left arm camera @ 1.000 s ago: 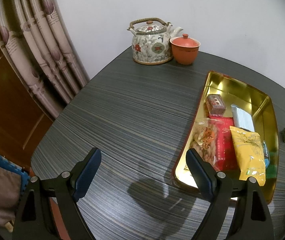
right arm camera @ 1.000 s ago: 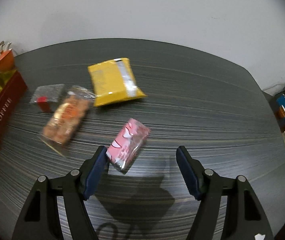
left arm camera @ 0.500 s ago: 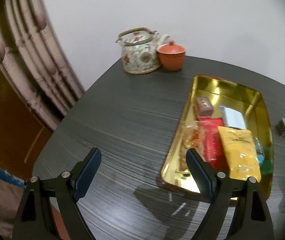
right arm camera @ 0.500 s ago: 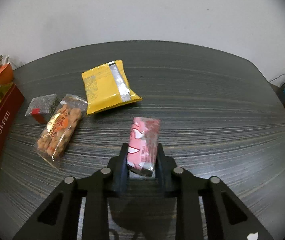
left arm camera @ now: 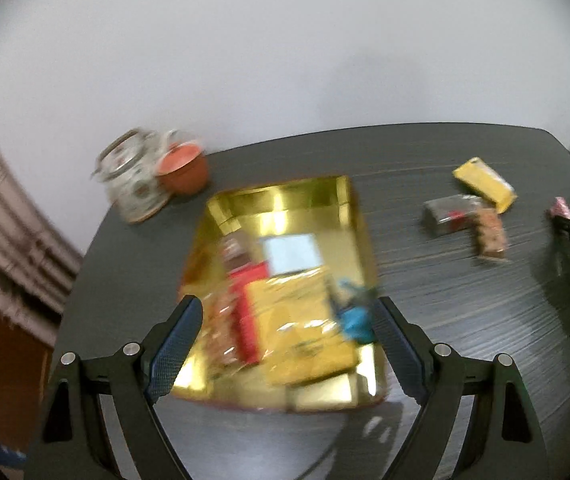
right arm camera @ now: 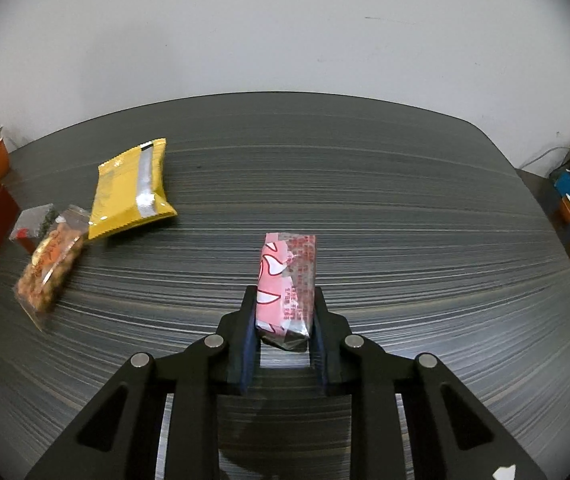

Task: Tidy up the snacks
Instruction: 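Lift the pink packet off the table with the right tool, then grasp the clear dark-seed bag with the left tool while the right tool holds the pink packet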

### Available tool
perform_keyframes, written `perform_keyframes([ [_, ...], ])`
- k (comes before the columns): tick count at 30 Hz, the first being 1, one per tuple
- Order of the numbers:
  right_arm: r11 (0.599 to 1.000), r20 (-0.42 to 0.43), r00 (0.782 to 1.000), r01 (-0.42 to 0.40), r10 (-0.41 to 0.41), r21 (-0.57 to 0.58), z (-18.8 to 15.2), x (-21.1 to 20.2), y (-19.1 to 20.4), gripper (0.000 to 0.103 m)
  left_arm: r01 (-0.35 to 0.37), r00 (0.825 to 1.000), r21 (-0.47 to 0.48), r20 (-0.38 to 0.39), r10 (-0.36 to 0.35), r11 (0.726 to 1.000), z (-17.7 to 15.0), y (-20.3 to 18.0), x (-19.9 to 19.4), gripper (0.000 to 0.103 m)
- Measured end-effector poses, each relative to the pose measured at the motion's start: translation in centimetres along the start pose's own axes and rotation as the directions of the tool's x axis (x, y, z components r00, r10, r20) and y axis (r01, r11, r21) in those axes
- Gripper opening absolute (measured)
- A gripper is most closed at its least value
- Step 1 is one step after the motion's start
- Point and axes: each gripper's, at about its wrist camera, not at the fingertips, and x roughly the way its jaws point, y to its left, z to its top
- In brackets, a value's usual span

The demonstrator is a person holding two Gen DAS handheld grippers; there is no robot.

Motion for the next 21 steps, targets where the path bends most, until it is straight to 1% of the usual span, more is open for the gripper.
perform_keyframes([
  [2,0.999,0.008,1.000,0.004,-0.004,-0.034,0.0,-0.1,-0.1,0.021,0.030,0.999,0.041,0.012,-0.031,0.999,1.0,-1.6,0.5,0.086],
  [6,0.995,0.025,0.999,-0.022,0.025,-0.101,-0.1,-0.2,-0.1,0.021,0.081,0.997,0.119,-0.006,-0.081,0.990,3.2,-4.5,2.3,0.086],
  [10,0.992,0.025,0.999,-0.044,0.047,-0.121,0.1,0.0,-0.3,0.021,0.116,0.993,0.174,-0.015,-0.115,0.978,4.4,-6.4,3.6,0.086],
  [12,0.992,0.023,0.998,-0.051,0.054,-0.115,0.2,0.4,-0.9,0.022,0.151,0.988,0.211,-0.028,-0.149,0.966,5.1,-7.3,4.4,0.086],
  [16,0.992,0.023,0.998,-0.056,0.058,-0.112,-0.1,0.4,-1.3,0.022,0.220,0.975,0.304,-0.058,-0.213,0.927,6.4,-9.5,6.3,0.086],
  [18,0.992,0.024,0.998,-0.050,0.053,-0.116,-0.2,0.4,-1.2,0.022,0.262,0.965,0.319,-0.080,-0.249,0.911,7.2,-10.3,7.2,0.086],
  [21,0.991,0.027,0.999,-0.038,0.042,-0.125,-0.4,0.2,-1.0,0.022,0.306,0.952,0.338,-0.101,-0.289,0.890,8.2,-11.5,8.6,0.086],
])
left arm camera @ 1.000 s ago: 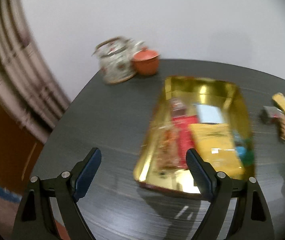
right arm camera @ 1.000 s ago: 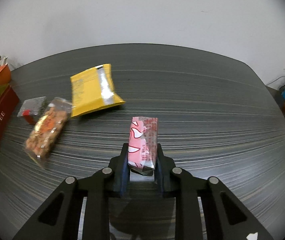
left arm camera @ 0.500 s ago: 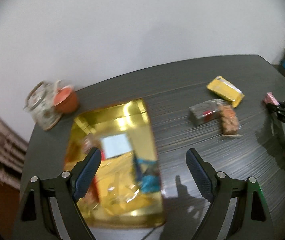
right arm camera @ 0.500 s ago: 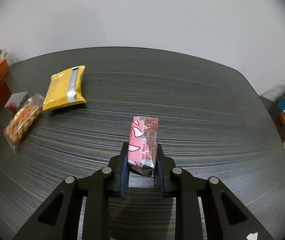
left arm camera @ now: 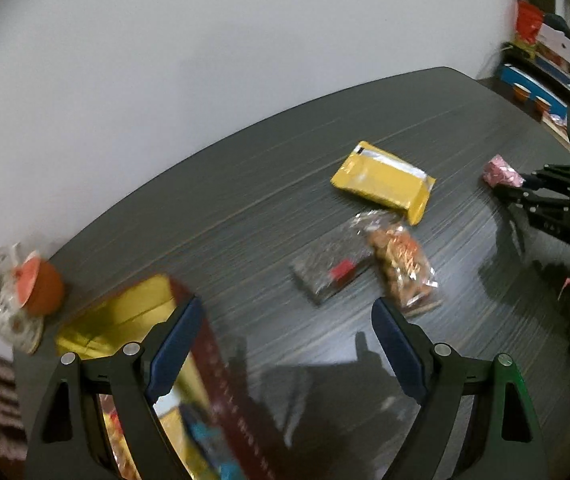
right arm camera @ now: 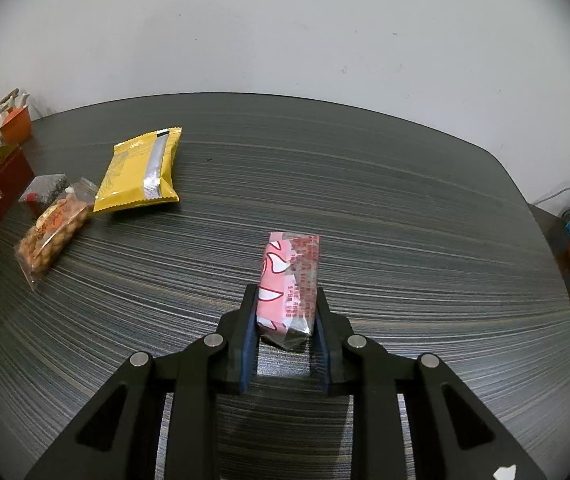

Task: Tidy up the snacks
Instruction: 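Grasp the clear dark-seed bag with the left tool while the right tool holds the pink packet, then carry the dark-seed bag over the gold tin with the left tool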

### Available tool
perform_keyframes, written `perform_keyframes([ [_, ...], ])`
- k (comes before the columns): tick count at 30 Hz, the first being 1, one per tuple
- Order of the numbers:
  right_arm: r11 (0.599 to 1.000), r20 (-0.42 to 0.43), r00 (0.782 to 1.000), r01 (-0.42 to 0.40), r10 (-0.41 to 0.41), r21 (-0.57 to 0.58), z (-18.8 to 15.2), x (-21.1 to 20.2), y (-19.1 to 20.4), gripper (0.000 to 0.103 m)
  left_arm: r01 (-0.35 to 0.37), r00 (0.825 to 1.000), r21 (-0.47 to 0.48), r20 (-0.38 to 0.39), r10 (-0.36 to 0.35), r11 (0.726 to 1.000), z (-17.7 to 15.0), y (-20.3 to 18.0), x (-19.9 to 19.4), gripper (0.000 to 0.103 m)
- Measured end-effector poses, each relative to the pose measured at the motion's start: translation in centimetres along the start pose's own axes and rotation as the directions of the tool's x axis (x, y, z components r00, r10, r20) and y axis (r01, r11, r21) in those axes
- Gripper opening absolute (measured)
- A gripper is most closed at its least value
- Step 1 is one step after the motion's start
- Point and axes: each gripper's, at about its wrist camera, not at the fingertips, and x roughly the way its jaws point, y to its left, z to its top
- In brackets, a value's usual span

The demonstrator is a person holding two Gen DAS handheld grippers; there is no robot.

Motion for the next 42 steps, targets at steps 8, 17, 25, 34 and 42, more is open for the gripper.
perform_keyframes([
  [8,1.000,0.000,1.000,0.003,-0.003,-0.001,-0.1,-0.1,0.4,0.022,0.084,0.994,0.171,-0.078,-0.072,0.982,2.0,-1.6,3.9,0.086],
  [17,1.000,0.000,1.000,0.004,-0.004,-0.002,0.0,-0.1,0.5,0.023,0.109,0.988,0.203,-0.134,-0.083,0.973,3.8,-1.5,7.2,0.085],
  [25,1.000,-0.001,1.000,-0.001,0.001,0.003,0.0,0.0,0.4,0.023,0.156,0.971,0.214,-0.211,-0.110,0.964,4.0,-2.1,10.0,0.061],
  [34,1.000,-0.003,1.000,-0.010,0.010,0.014,0.1,0.0,0.1,0.023,0.150,0.970,0.084,-0.208,-0.130,0.985,5.1,-1.2,11.1,0.043],
  [42,0.999,-0.004,1.000,-0.024,0.024,0.024,0.2,0.0,-0.2,0.023,0.070,0.968,-0.104,-0.235,-0.092,0.992,3.9,-0.5,10.0,0.038],
])
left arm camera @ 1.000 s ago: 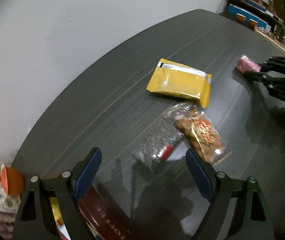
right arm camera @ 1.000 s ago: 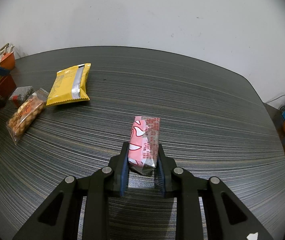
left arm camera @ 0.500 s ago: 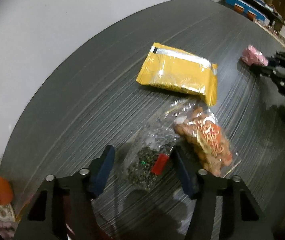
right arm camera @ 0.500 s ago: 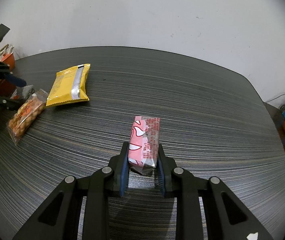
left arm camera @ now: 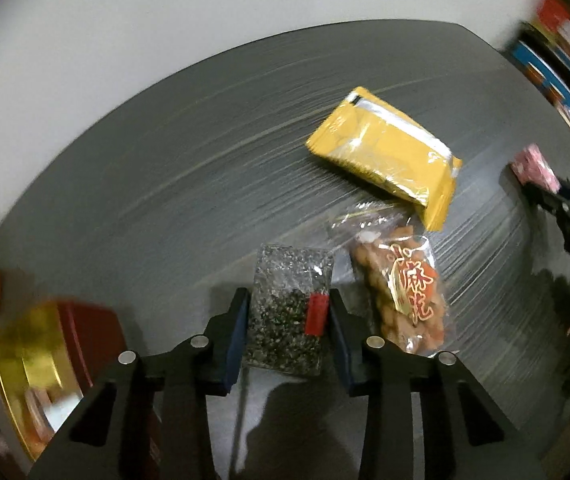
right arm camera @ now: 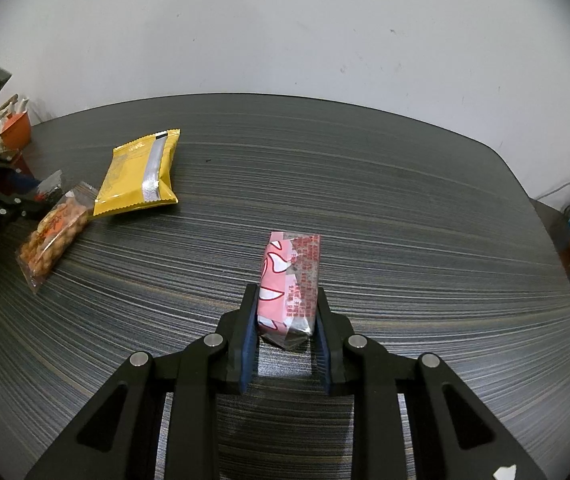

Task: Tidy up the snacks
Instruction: 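Carry the dark-seed bag over the gold tin with the left tool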

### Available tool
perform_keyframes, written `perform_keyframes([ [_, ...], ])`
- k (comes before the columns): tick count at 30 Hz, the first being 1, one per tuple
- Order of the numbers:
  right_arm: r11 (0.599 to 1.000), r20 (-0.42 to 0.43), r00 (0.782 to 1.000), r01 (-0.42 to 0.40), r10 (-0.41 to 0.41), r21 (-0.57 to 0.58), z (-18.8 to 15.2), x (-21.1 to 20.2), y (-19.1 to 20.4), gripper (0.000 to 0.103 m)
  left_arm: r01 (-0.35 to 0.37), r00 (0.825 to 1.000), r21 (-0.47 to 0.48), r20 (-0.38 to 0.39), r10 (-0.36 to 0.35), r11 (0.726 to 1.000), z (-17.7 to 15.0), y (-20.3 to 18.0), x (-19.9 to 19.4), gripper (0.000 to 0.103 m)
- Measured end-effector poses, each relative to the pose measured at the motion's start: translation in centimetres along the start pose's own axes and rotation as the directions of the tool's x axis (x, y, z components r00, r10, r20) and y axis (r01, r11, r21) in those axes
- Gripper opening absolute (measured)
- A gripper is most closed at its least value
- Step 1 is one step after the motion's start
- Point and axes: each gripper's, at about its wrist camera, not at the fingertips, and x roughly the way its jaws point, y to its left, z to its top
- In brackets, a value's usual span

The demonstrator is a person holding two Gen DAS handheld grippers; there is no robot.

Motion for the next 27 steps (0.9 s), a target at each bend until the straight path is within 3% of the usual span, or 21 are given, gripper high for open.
perform_keyframes([
  [8,1.000,0.000,1.000,-0.007,0.007,0.007,0.0,-0.1,-0.1,0.023,0.016,1.000,-0.198,0.029,-0.010,0.980,-3.1,1.8,-1.2,0.038],
  [17,1.000,0.000,1.000,-0.008,0.008,0.008,0.0,-0.1,-0.2,0.023,-0.017,0.998,-0.257,0.057,0.033,0.966,-7.2,0.0,-4.1,0.038],
  [22,1.000,0.000,1.000,-0.008,0.008,0.009,0.0,-0.1,-0.2,0.023,-0.043,0.994,-0.241,0.088,0.066,0.970,-8.3,-2.2,-5.8,0.038],
  [27,1.000,0.000,1.000,-0.007,0.007,0.008,0.0,-0.1,-0.1,0.023,-0.004,0.990,-0.257,0.136,0.040,0.966,-9.2,-2.5,-9.1,0.038],
])
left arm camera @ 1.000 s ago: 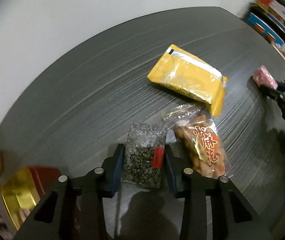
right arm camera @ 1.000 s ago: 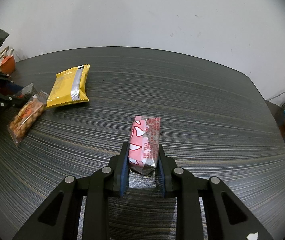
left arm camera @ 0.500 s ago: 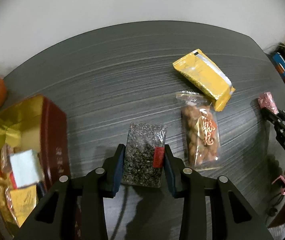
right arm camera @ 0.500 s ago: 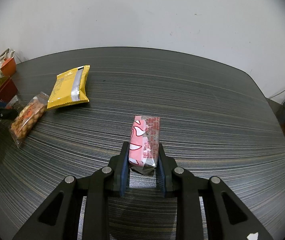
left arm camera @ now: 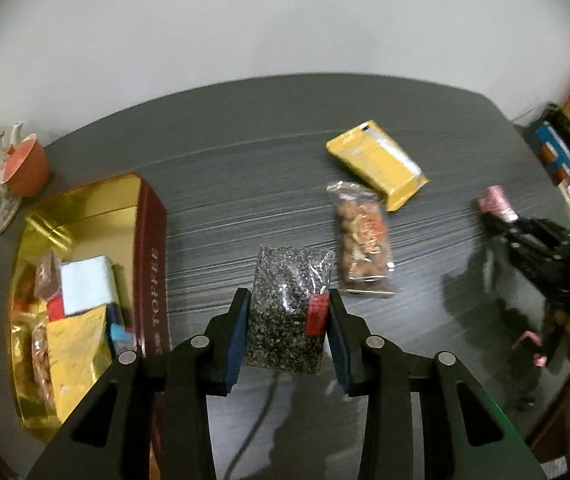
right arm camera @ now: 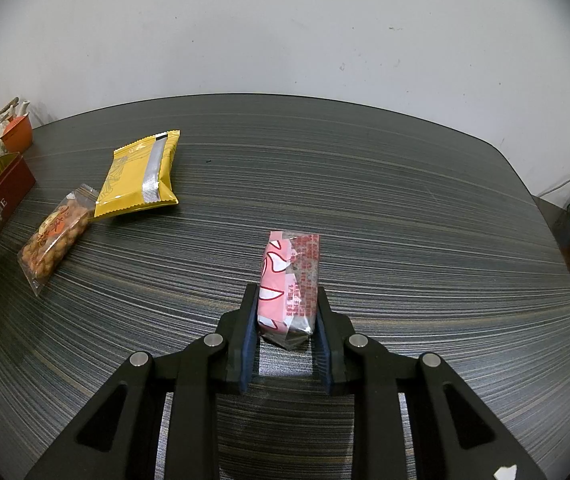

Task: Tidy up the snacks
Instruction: 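Carry the dark-seed bag over the gold tin with the left tool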

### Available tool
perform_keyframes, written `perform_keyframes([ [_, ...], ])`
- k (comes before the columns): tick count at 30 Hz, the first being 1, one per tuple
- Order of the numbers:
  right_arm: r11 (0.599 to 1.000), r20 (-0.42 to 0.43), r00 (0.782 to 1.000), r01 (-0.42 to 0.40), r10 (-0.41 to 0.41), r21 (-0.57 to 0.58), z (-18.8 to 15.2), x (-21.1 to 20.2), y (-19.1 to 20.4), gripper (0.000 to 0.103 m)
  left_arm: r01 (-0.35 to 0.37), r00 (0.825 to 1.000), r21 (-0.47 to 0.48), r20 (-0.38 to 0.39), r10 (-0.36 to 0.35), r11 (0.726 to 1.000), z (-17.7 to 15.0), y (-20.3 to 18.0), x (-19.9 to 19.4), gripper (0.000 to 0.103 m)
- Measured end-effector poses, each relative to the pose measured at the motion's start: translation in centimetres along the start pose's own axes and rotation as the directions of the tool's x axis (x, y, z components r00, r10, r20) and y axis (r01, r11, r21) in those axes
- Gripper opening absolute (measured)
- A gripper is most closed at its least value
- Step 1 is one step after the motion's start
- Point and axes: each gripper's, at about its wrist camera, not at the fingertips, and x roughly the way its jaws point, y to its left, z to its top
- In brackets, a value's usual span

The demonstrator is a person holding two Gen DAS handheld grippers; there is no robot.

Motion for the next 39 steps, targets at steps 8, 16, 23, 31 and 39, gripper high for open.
perform_keyframes([
  [8,1.000,0.000,1.000,-0.002,0.002,0.002,0.0,0.0,-0.1,0.023,-0.005,0.997,-0.036,0.080,0.008,0.999,0.1,2.0,-5.9,0.038],
  [16,1.000,0.000,1.000,-0.002,0.002,0.002,0.0,0.0,0.0,0.023,-0.054,0.989,-0.083,0.136,0.065,0.995,-0.5,5.7,-10.5,0.038],
  [23,1.000,0.000,1.000,-0.001,0.001,0.002,0.0,0.1,0.0,0.023,-0.111,0.982,-0.162,0.136,0.134,0.981,-1.3,10.3,-11.6,0.038],
  [31,1.000,0.000,1.000,-0.002,0.002,0.003,0.0,0.1,0.0,0.023,-0.187,0.971,-0.234,0.100,0.215,0.954,-2.8,15.4,-11.0,0.038],
  [39,1.000,0.000,1.000,0.001,-0.001,0.002,0.0,0.1,0.0,0.023,-0.227,0.968,-0.282,0.036,0.247,0.932,-3.5,19.4,-8.4,0.038],
])
